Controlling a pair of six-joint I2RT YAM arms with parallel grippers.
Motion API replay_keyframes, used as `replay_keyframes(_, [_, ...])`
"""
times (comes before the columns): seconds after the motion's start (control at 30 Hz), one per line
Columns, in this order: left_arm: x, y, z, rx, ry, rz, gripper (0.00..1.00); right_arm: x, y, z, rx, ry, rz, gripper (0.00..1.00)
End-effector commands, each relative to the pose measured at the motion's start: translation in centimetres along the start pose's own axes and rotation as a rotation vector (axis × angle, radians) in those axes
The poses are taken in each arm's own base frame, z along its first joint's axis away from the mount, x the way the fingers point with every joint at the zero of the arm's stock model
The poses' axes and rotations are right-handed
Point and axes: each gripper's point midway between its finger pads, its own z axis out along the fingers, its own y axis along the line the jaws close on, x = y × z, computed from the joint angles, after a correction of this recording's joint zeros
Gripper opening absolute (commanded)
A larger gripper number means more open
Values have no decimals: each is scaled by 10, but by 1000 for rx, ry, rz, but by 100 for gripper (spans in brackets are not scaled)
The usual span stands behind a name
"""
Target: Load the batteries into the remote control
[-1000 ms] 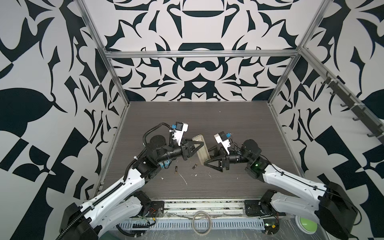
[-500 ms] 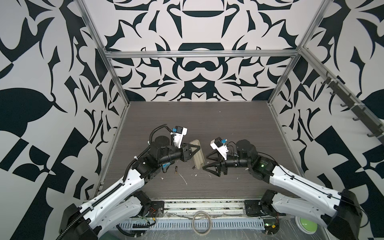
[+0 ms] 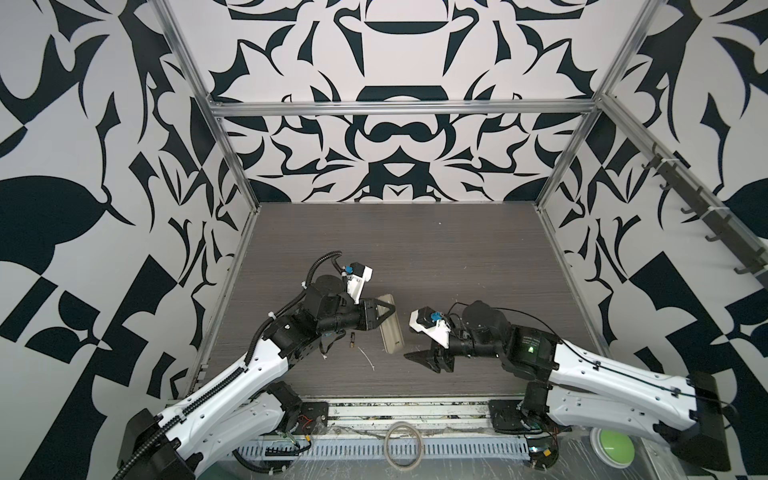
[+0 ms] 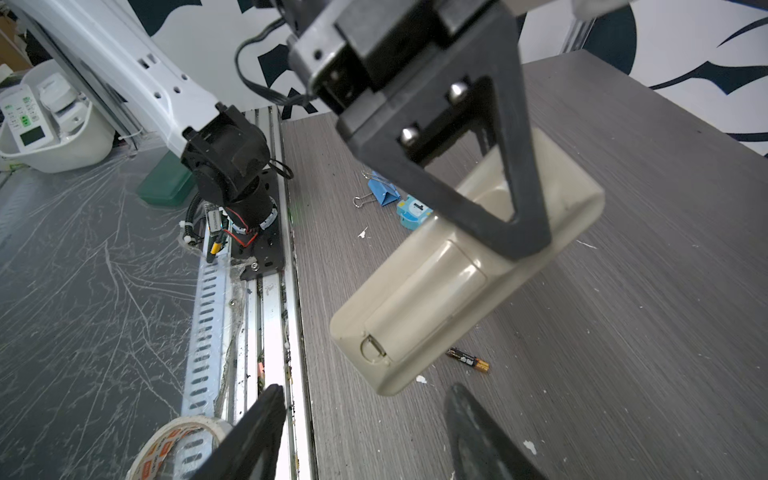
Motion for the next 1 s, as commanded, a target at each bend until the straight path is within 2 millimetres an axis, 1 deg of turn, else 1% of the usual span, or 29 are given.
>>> replay_keyframes(0.0, [23,12,7,-2,101,-74,0,-7,-4,1,50,-51,-109,56])
replay_keyframes(0.07, [28,14,10,1,129,-92,0,-6,-2,1,55,-69,-140,50])
replay_keyframes(0.17, [35,15,13,11,159,-117,0,-7,-1,0,57,-96,-156,43])
replay_keyframes(0.33, [40,15,16,40,176,-144,0,-7,7,2,30,-122,-179,38])
replay_keyframes(0.67, [48,15,22,94,209,-150,0,-3,28,7,-58,-106,-268,38])
replay_keyframes(0.73, [50,14,23,101,219,-153,0,-1,29,9,-67,-97,-271,38])
replay_keyframes(0.83, [51,13,24,110,224,-153,0,1,31,12,-75,-73,-272,42])
replay_keyframes(0.97, [51,13,24,115,228,-156,0,4,32,17,-79,-34,-275,43])
